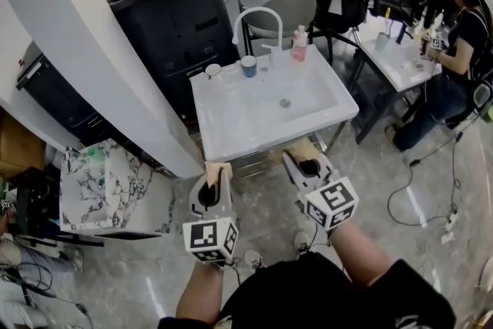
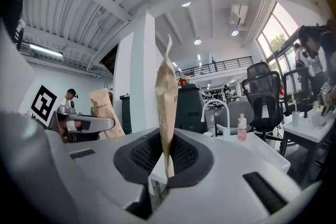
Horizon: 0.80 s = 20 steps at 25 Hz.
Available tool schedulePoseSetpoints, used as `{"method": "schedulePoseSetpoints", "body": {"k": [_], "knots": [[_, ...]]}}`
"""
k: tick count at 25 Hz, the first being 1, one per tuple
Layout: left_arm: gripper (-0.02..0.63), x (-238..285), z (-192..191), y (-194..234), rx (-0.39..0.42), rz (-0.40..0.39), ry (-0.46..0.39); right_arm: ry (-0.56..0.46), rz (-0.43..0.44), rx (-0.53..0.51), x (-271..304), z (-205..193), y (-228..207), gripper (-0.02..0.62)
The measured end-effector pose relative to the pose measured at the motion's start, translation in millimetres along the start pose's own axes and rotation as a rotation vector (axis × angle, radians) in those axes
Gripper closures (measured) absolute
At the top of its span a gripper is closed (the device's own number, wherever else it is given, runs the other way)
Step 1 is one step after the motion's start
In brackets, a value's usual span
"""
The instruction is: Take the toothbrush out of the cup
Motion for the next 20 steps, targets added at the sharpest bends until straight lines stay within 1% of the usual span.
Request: {"method": "schedulePoseSetpoints", "body": {"k": [8, 13, 20], "knots": [[0.572, 0, 4, -9, 0.009, -0.004, 0.006, -0.017, -0.011, 0.008, -7, 3, -4, 0.572], [0.572, 1, 3, -17, 0.011, -0.004, 0.006, -0.014, -0.001, 0.014, -11, 2, -6, 0.574], [0.572, 2, 0, -16, 0.011, -0.006, 0.006, -0.021, -0.002, 0.017, -8, 0, -7, 0.573]]}}
Point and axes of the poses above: the fingertips, and each gripper's own axes: x forward along the fingers, y to its left, z out of its top, the point moved 8 cm from there along -x, backward along the fingers, and after that the axes turned 5 degrees about -x, right-handed, at the moved point
